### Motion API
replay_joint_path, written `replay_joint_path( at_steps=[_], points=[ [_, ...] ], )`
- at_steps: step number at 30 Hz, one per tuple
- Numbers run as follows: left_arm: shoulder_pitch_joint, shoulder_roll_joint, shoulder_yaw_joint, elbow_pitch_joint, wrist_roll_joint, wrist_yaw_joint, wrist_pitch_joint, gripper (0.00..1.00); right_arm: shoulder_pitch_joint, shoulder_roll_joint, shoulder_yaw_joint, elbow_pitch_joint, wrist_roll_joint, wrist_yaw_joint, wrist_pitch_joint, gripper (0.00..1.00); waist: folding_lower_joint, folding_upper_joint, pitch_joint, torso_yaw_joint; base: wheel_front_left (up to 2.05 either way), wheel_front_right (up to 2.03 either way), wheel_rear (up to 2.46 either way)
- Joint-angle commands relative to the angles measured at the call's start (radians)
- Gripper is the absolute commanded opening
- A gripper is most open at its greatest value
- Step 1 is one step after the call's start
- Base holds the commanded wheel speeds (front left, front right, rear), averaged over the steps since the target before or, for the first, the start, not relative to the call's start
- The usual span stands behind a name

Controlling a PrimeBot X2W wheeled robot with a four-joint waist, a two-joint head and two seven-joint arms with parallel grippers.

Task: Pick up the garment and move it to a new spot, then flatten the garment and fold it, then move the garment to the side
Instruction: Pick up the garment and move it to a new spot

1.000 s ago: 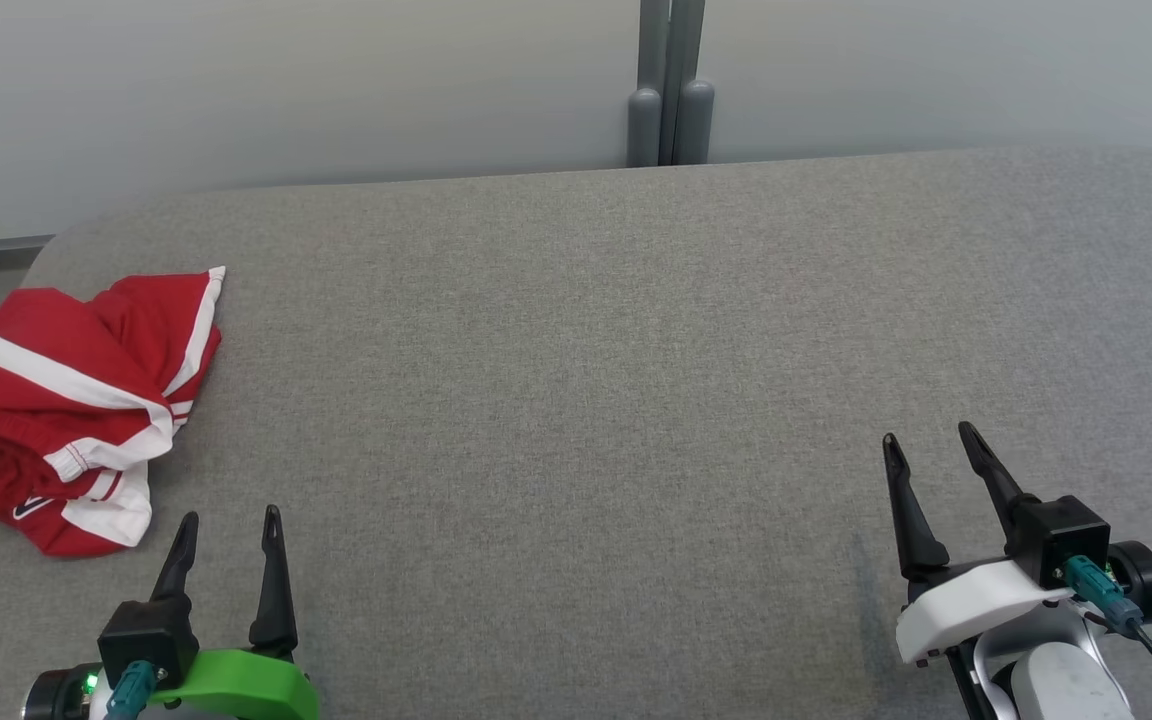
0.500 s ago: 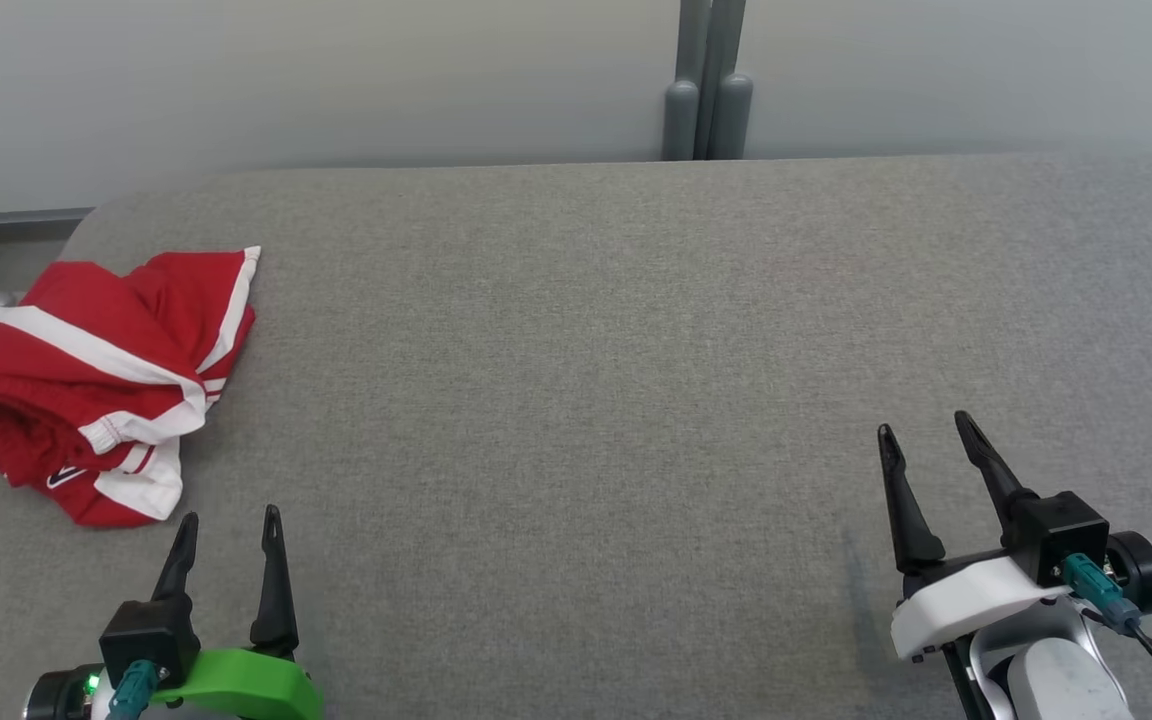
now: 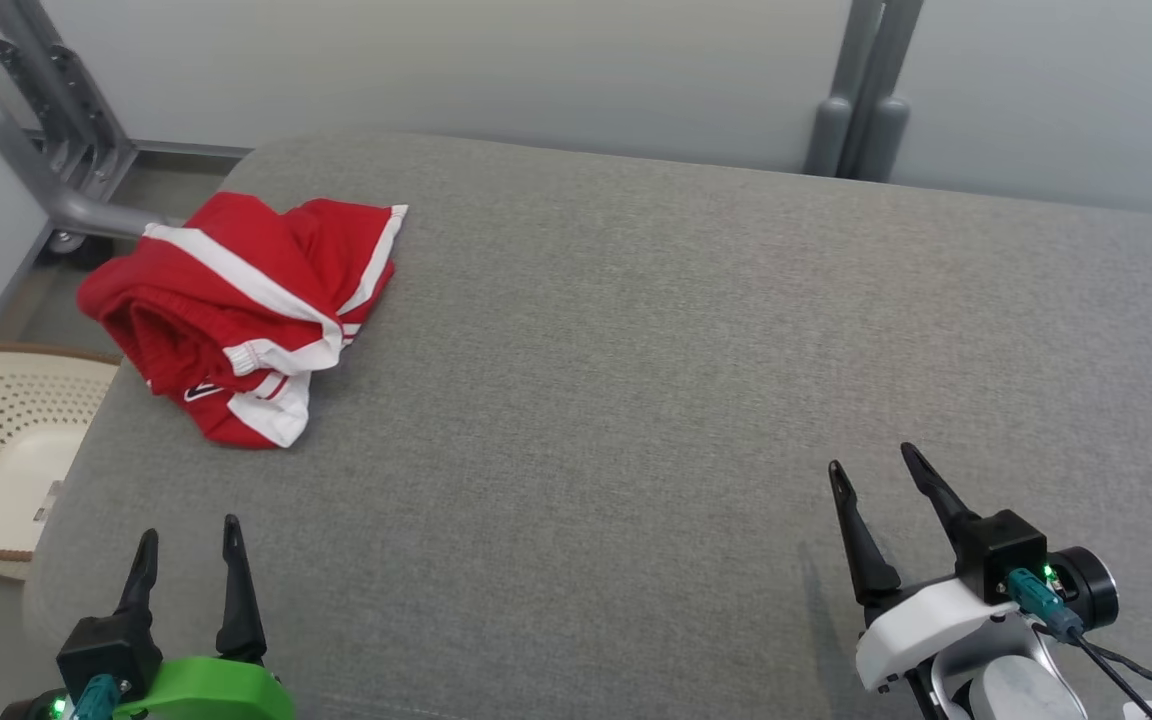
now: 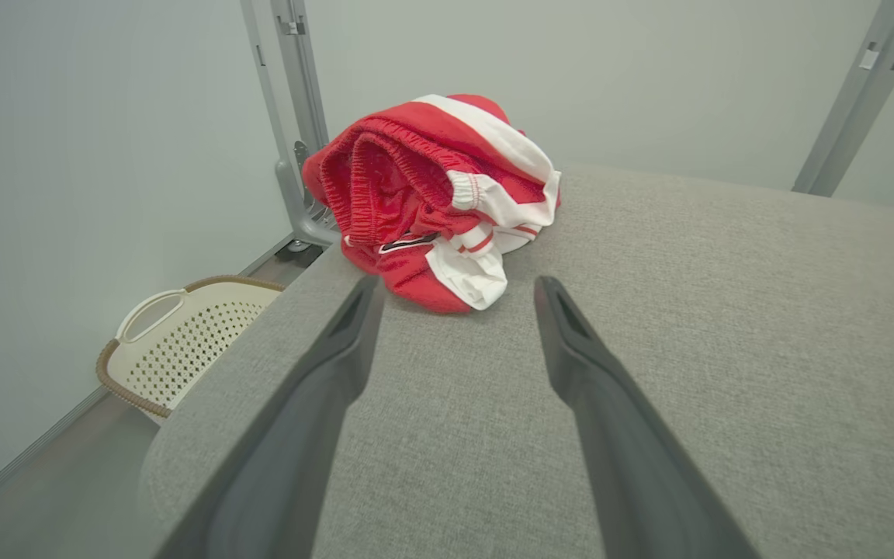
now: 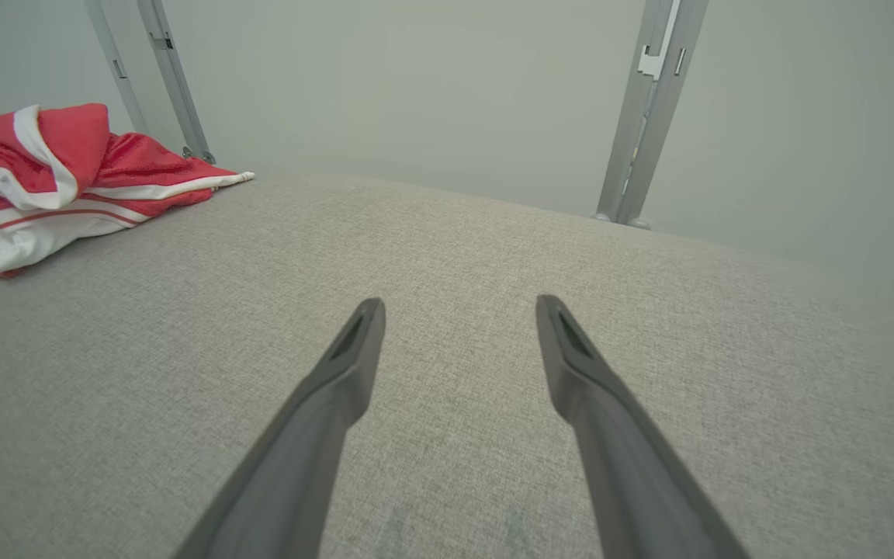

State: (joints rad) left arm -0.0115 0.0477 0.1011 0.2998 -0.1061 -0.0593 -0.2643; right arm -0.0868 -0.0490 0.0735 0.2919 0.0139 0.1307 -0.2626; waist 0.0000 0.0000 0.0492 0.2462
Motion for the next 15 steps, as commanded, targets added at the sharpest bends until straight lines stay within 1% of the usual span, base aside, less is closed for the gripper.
replay_joint_path(
  at_steps=[1,6,10,15],
  points=[
    [0.014,0.006,0.012,0.001,-0.019,0.009,-0.001,1.00,-0.004,-0.003,0.005,0.009,0.001,0.000,-0.003,1.00,0.0000,0.0000,-0.003,0.092,0.00,0.00,0.00],
    [0.031,0.005,0.033,0.001,-0.013,0.014,-0.001,1.00,-0.011,-0.004,0.048,0.032,0.014,0.000,-0.003,1.00,0.0000,0.0000,-0.002,0.163,0.00,0.00,0.00],
    [0.043,0.005,0.045,0.004,-0.018,0.015,-0.001,1.00,-0.017,-0.004,0.074,0.045,0.022,0.000,-0.003,1.00,0.0000,0.0000,-0.004,0.207,0.00,0.00,0.00],
    [0.061,0.005,0.066,0.005,-0.027,0.013,-0.001,1.00,-0.022,-0.004,0.119,0.064,0.035,0.000,-0.003,1.00,0.0000,0.0000,-0.012,0.215,0.00,0.00,0.00]
  ],
)
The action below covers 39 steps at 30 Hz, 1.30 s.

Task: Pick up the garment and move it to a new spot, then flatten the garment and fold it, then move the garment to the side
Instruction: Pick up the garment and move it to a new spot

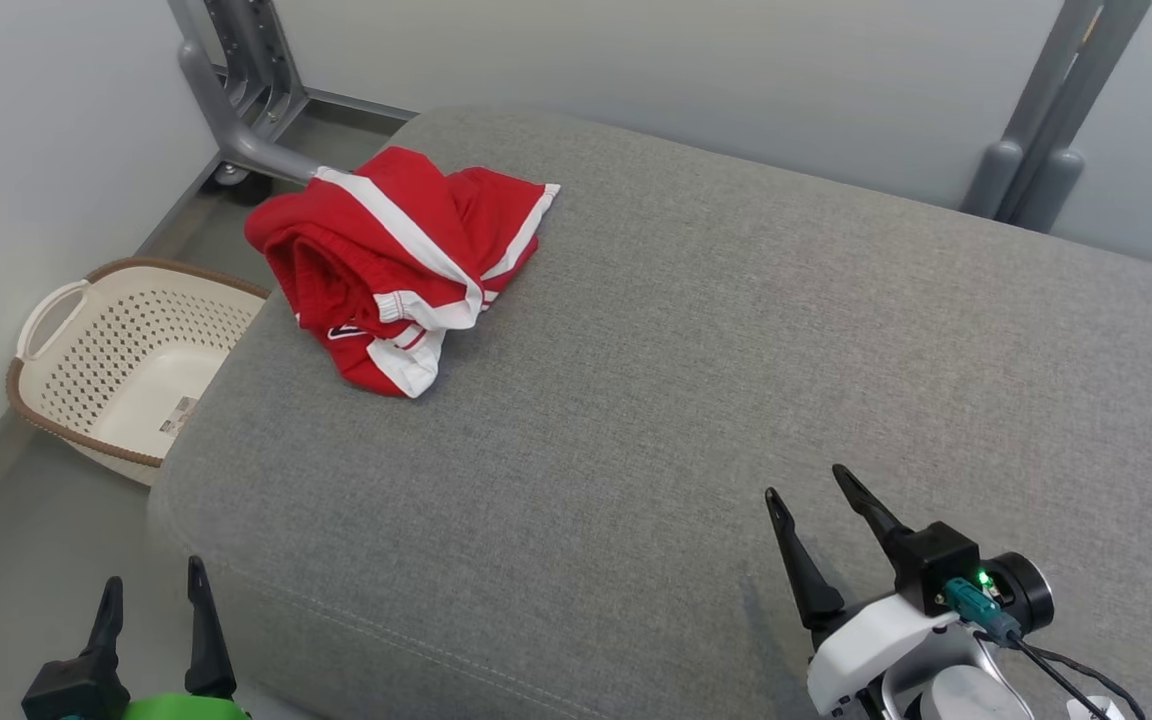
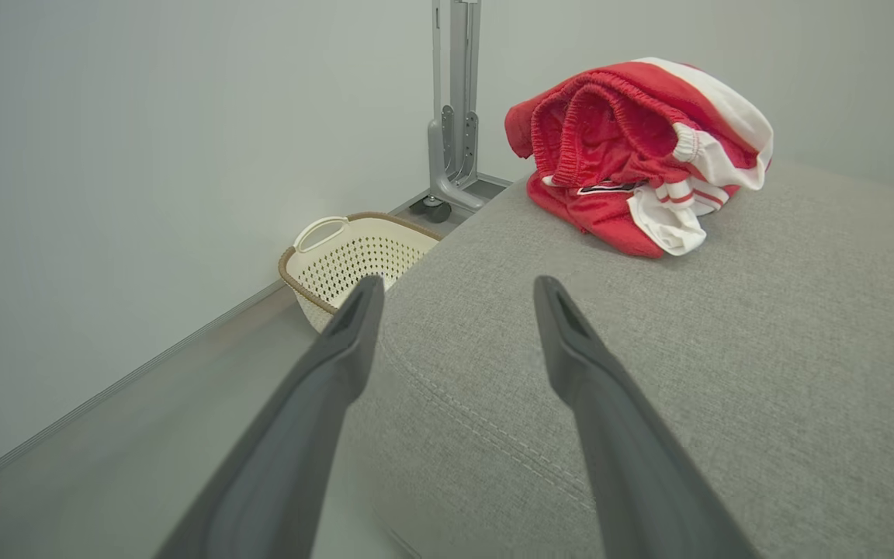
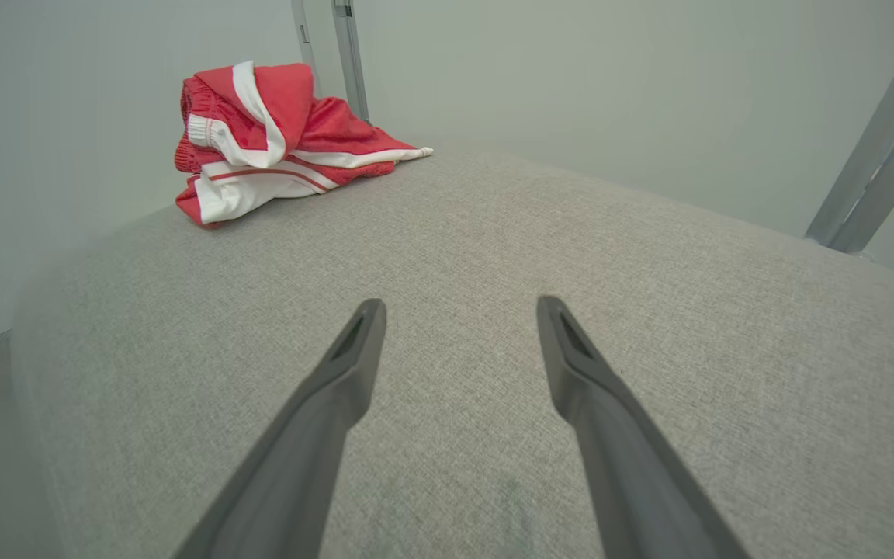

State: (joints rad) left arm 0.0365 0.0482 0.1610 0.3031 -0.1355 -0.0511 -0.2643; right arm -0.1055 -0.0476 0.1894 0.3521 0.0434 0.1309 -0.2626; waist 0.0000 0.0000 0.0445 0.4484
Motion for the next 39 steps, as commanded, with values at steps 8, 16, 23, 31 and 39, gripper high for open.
replay_joint_path(
  at_steps=[8,16,23,31,39],
  points=[
    [-0.022,0.004,0.035,0.029,-0.020,-0.027,-0.001,1.00,-0.008,-0.007,0.023,0.013,0.008,0.000,-0.003,1.00,0.0000,0.0000,0.003,-0.046,0.00,0.00,0.00],
    [-0.136,0.050,0.044,0.083,-0.030,-0.070,-0.001,1.00,-0.019,-0.022,0.013,0.007,0.000,0.000,-0.003,1.00,0.0000,0.0000,0.048,-0.109,0.00,0.00,0.00],
    [-0.334,0.179,-0.053,0.234,-0.092,-0.080,0.027,1.00,-0.032,-0.033,0.011,-0.001,0.000,0.000,-0.003,1.00,0.0000,0.0000,0.093,-0.152,0.00,0.00,0.00],
    [-0.554,0.355,-0.246,0.331,-0.286,-0.080,0.174,1.00,-0.052,-0.040,0.009,0.008,0.007,0.000,-0.003,1.00,0.0000,0.0000,0.139,-0.192,0.00,0.00,0.00],
    [-0.697,0.484,-0.420,0.354,-0.496,-0.079,0.344,1.00,-0.085,-0.045,0.017,0.001,0.002,0.000,-0.003,1.00,0.0000,0.0000,0.193,-0.241,0.00,0.00,0.00]
  ],
)
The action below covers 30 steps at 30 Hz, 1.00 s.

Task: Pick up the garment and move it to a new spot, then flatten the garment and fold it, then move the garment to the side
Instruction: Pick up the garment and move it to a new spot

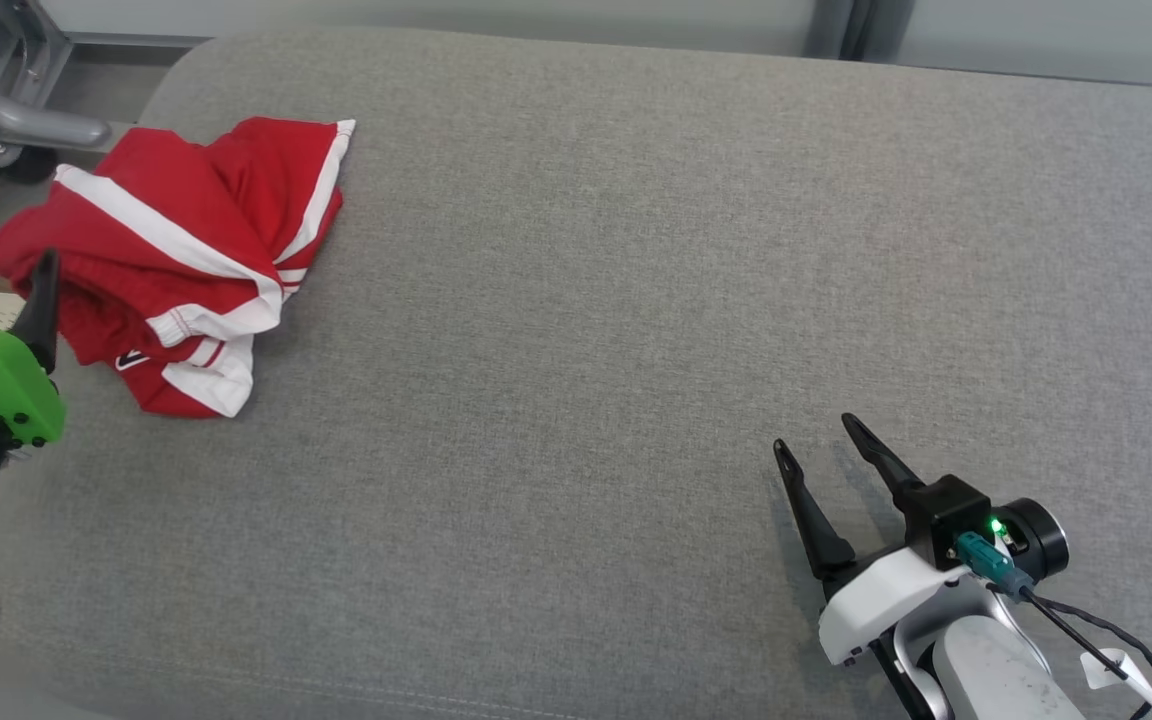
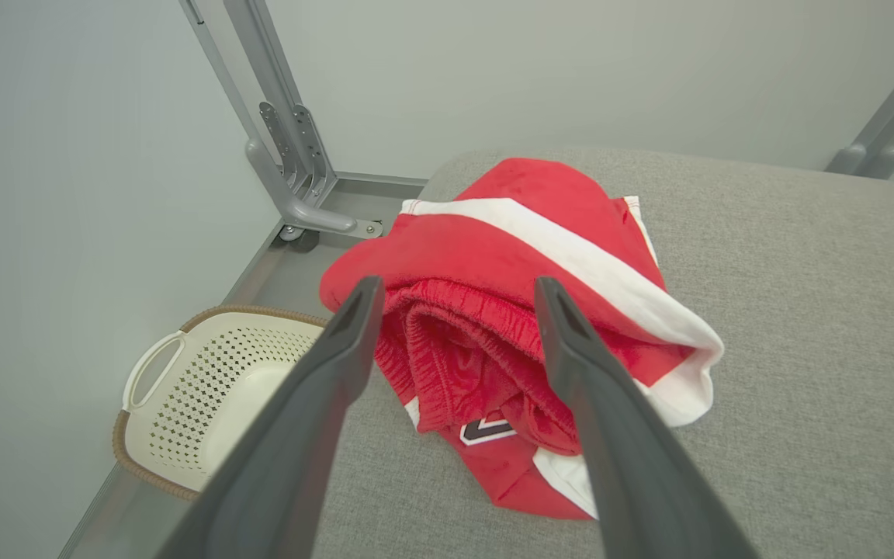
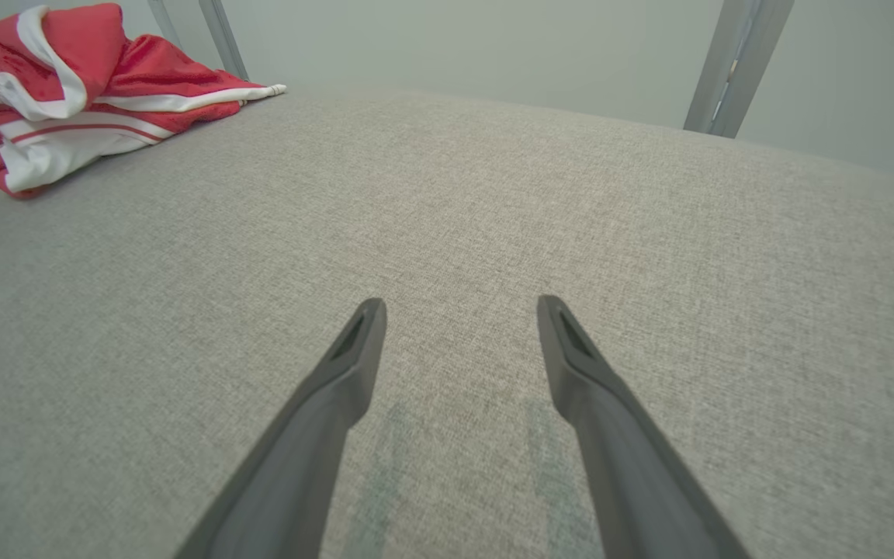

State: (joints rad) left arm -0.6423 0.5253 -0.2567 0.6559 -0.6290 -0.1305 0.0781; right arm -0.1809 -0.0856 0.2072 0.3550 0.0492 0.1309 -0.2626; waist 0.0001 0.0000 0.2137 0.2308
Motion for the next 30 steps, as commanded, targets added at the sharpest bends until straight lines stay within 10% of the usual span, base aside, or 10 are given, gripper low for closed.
replay_joint_path(
  at_steps=[1,13,30],
  points=[
    [-0.029,0.022,-0.022,0.001,-0.021,0.000,0.012,1.00,-0.014,-0.009,-0.001,-0.003,-0.004,0.000,-0.003,1.00,-0.0001,0.0000,0.031,-0.029,0.00,0.00,0.00],
    [-0.078,0.100,-0.164,0.066,-0.237,0.000,0.122,1.00,-0.037,-0.010,-0.014,-0.009,0.006,0.000,-0.003,1.00,-0.0001,0.0000,0.084,-0.084,0.00,0.00,0.00],
    [-0.094,0.056,-0.148,0.190,-0.429,0.000,0.080,1.00,-0.062,-0.009,-0.004,-0.009,0.008,0.000,-0.003,1.00,-0.0001,0.0000,0.127,-0.123,0.00,0.00,0.00]
  ],
)
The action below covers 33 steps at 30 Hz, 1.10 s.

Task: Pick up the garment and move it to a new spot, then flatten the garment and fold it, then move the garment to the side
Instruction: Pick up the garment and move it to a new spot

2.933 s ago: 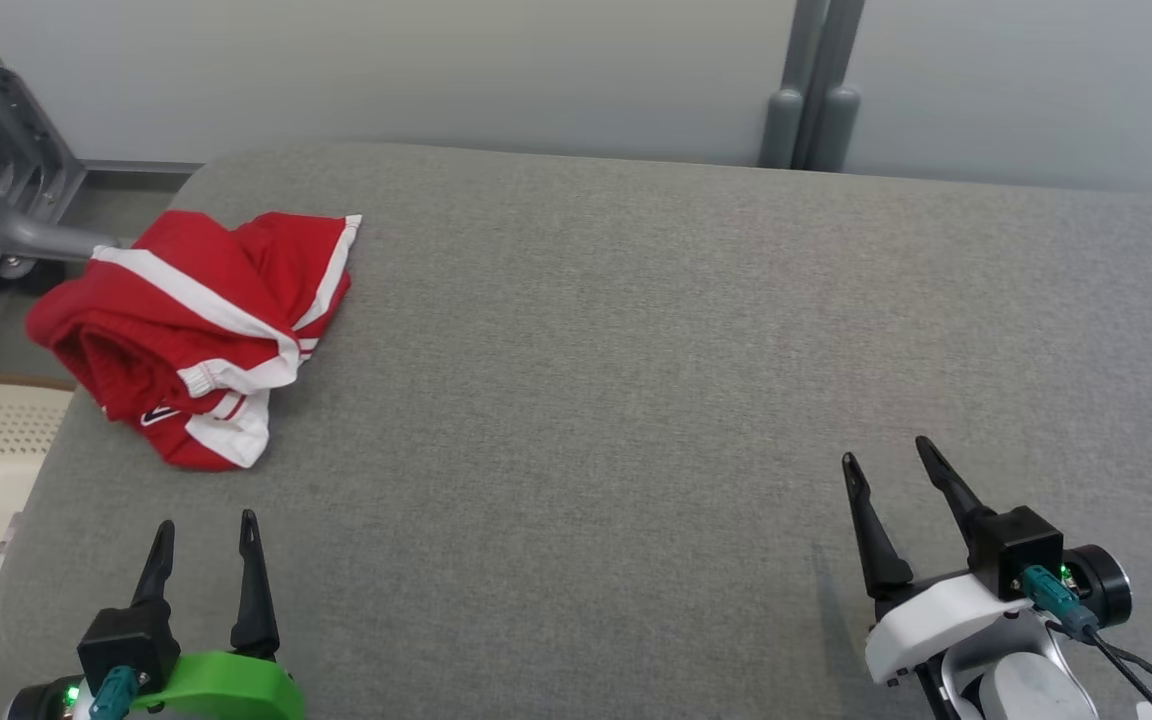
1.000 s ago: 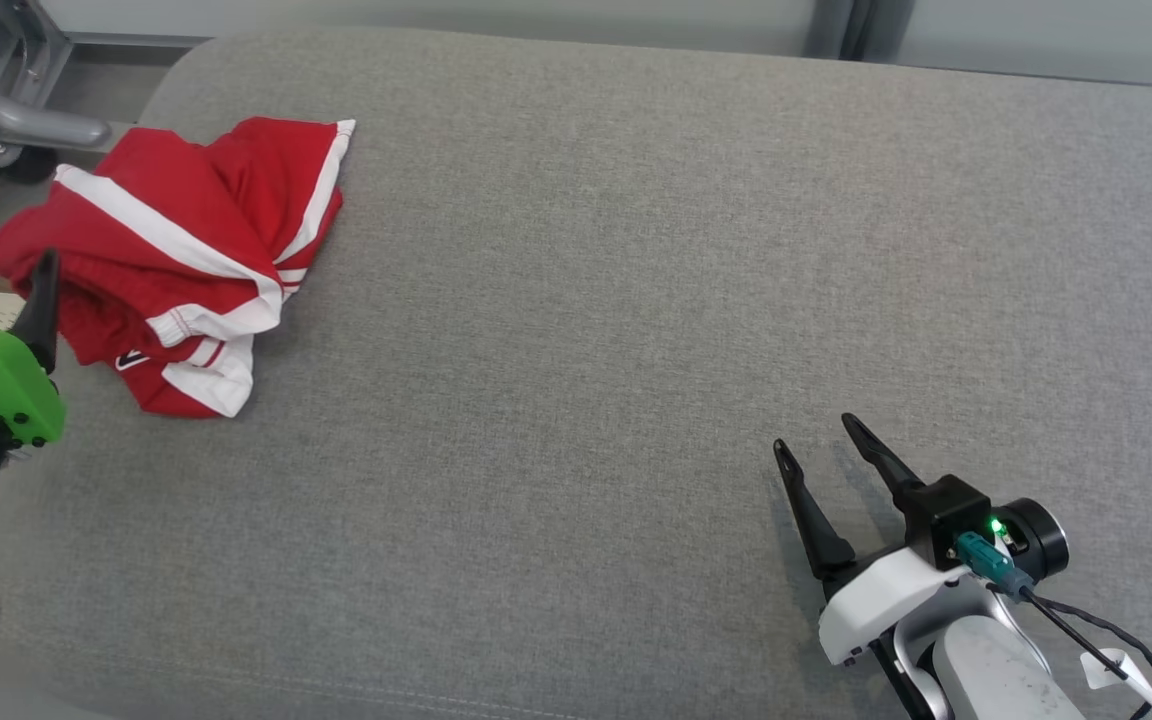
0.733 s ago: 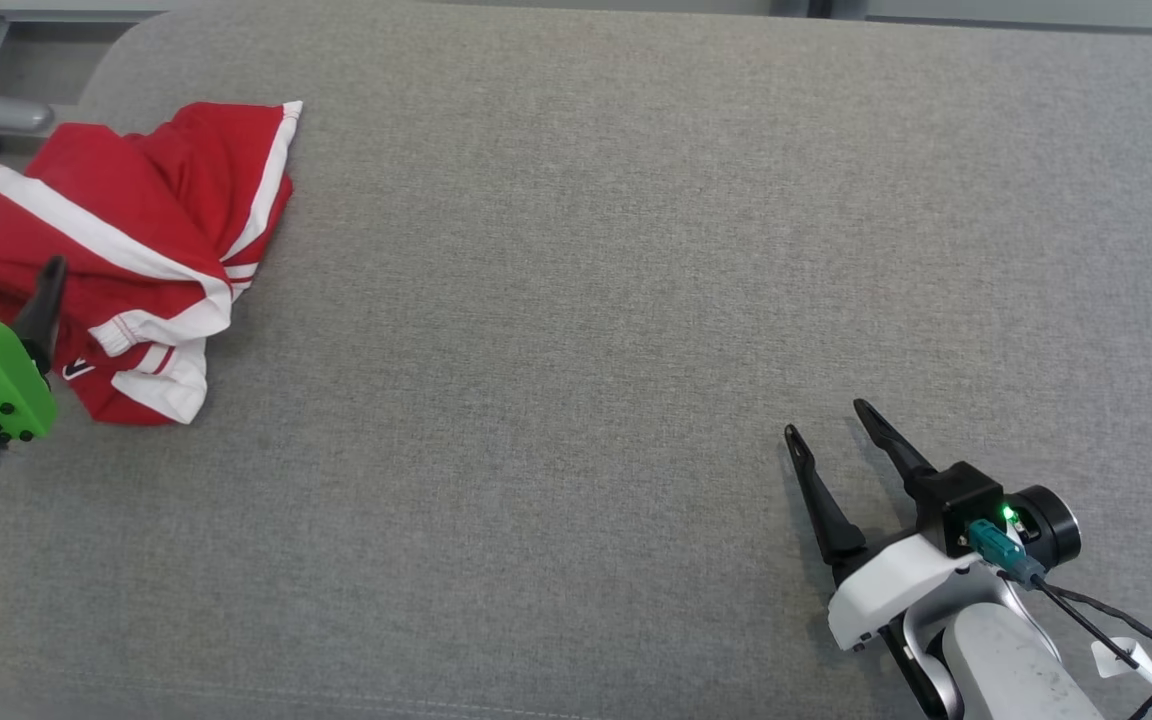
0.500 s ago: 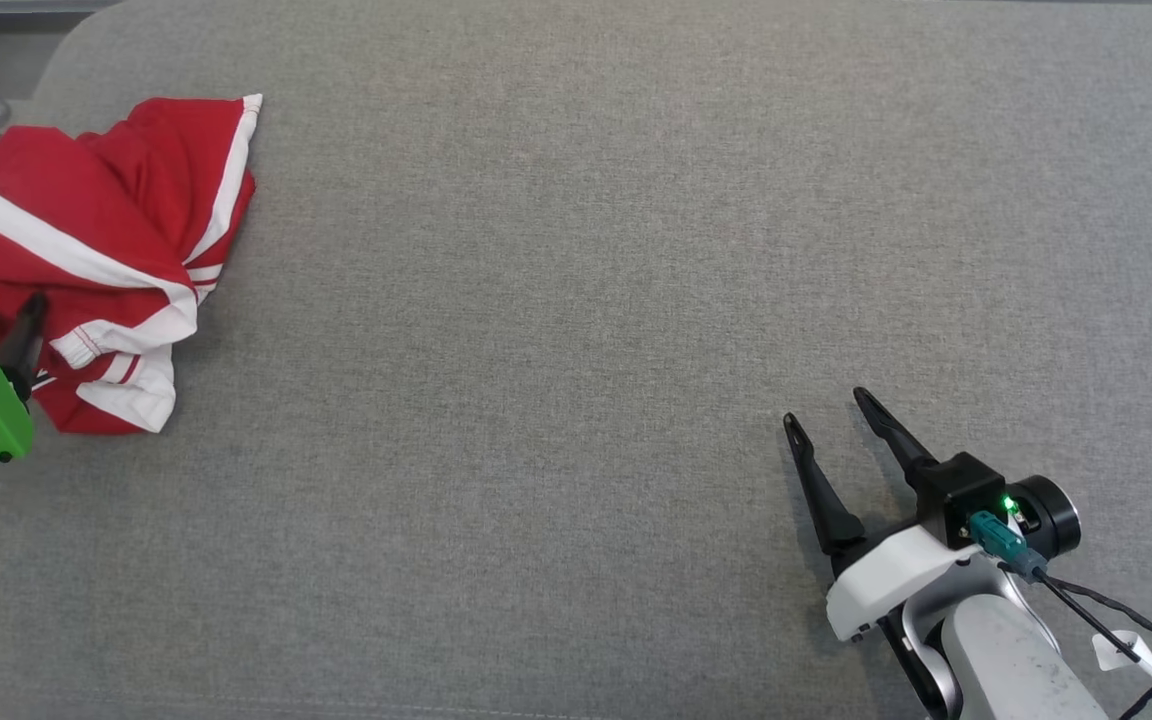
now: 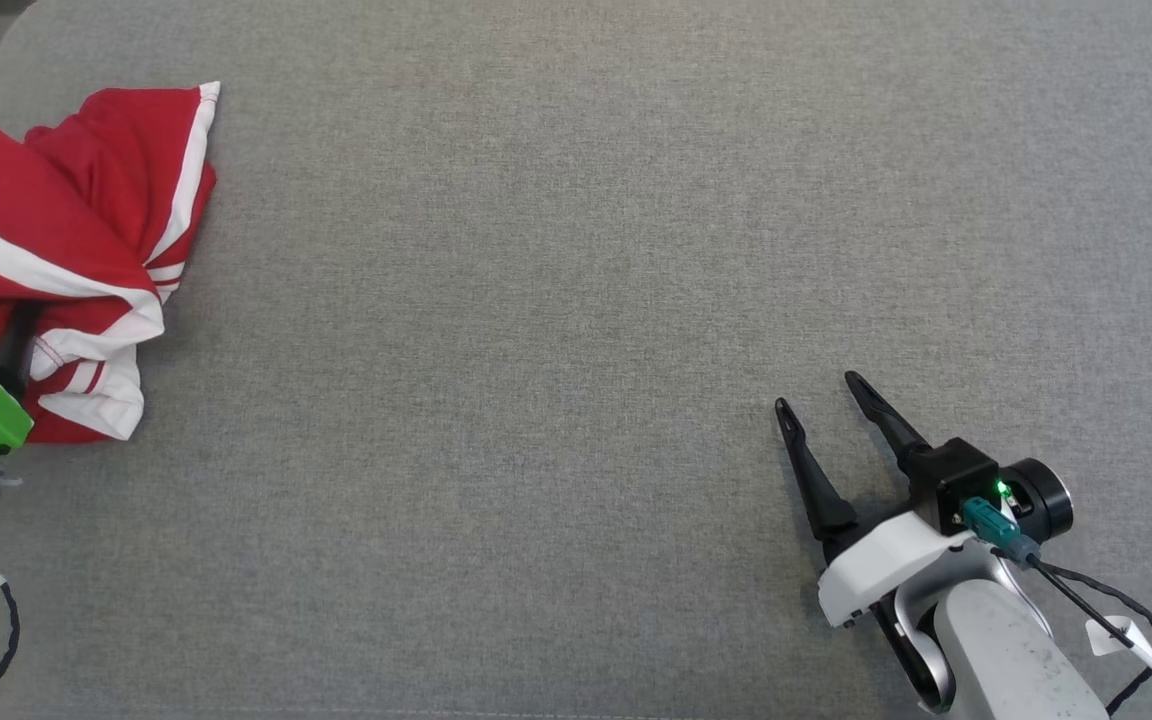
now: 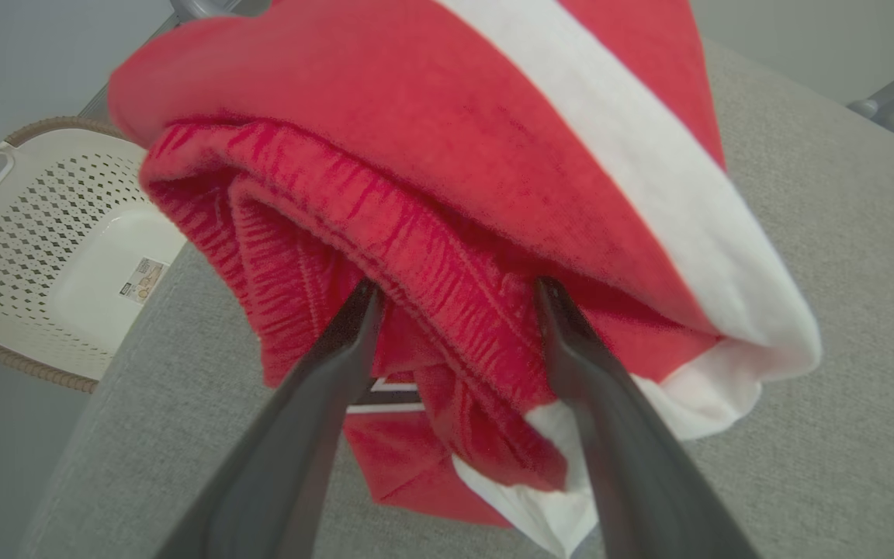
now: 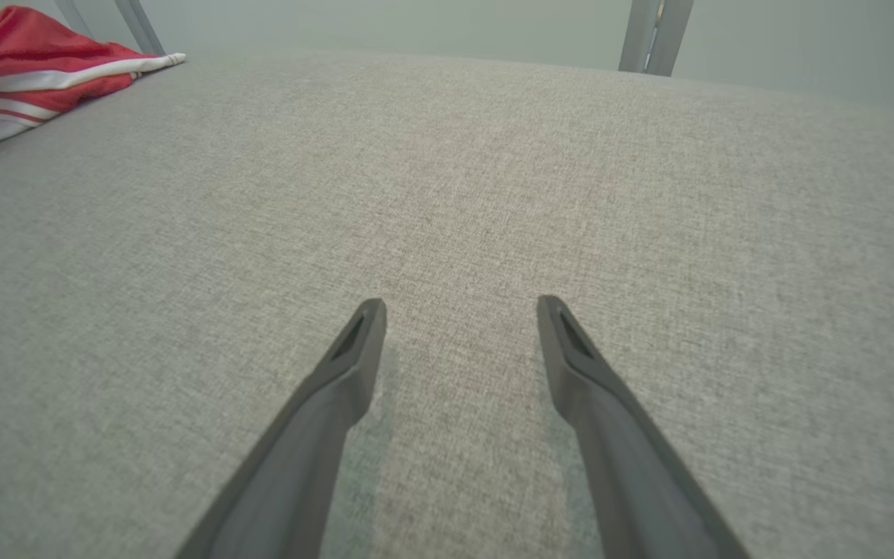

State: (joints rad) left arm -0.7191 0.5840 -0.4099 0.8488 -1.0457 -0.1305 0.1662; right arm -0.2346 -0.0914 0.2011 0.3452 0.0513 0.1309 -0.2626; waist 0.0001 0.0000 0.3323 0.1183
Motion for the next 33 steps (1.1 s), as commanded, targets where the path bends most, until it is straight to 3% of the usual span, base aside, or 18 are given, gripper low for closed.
replay_joint_path(
  at_steps=[1,5,6,8,19,24,33],
  points=[
    [-0.018,-0.002,0.004,-0.013,-0.020,0.000,-0.020,1.00,-0.014,-0.004,0.005,0.003,0.007,0.000,-0.003,1.00,-0.0001,0.0000,0.012,-0.016,0.00,0.00,0.00],
    [-0.008,0.023,-0.011,-0.040,-0.049,0.000,-0.067,1.00,-0.022,-0.001,0.023,0.006,0.009,0.000,-0.003,1.00,-0.0001,0.0000,0.022,-0.045,0.00,0.00,0.00],
    [-0.007,0.029,-0.016,-0.040,-0.053,0.000,-0.079,0.78,-0.024,-0.001,0.023,0.008,0.012,0.000,-0.003,1.00,-0.0001,0.0000,0.024,-0.053,0.00,0.00,0.00],
    [-0.011,0.039,-0.027,-0.028,-0.043,0.000,-0.106,0.00,-0.025,0.001,0.022,0.010,0.016,0.000,-0.003,1.00,-0.0001,0.0000,0.025,-0.066,0.00,0.00,0.00],
    [-0.111,0.123,-0.109,0.016,0.083,0.000,-0.290,0.00,-0.008,0.027,-0.004,0.023,0.052,0.000,-0.003,1.00,-0.0001,0.0000,-0.023,-0.084,0.00,0.00,0.00],
    [-0.181,0.144,-0.165,-0.035,0.146,0.000,-0.377,0.00,0.002,0.033,0.007,0.028,0.065,0.000,-0.003,1.00,-0.0001,0.0000,-0.064,-0.068,0.00,0.00,0.00],
    [-0.294,0.138,-0.254,-0.165,0.230,0.000,-0.421,0.00,0.028,0.038,0.008,0.045,0.088,0.000,-0.003,1.00,-0.0001,0.0000,-0.135,-0.059,0.00,0.00,0.00]
  ],
)
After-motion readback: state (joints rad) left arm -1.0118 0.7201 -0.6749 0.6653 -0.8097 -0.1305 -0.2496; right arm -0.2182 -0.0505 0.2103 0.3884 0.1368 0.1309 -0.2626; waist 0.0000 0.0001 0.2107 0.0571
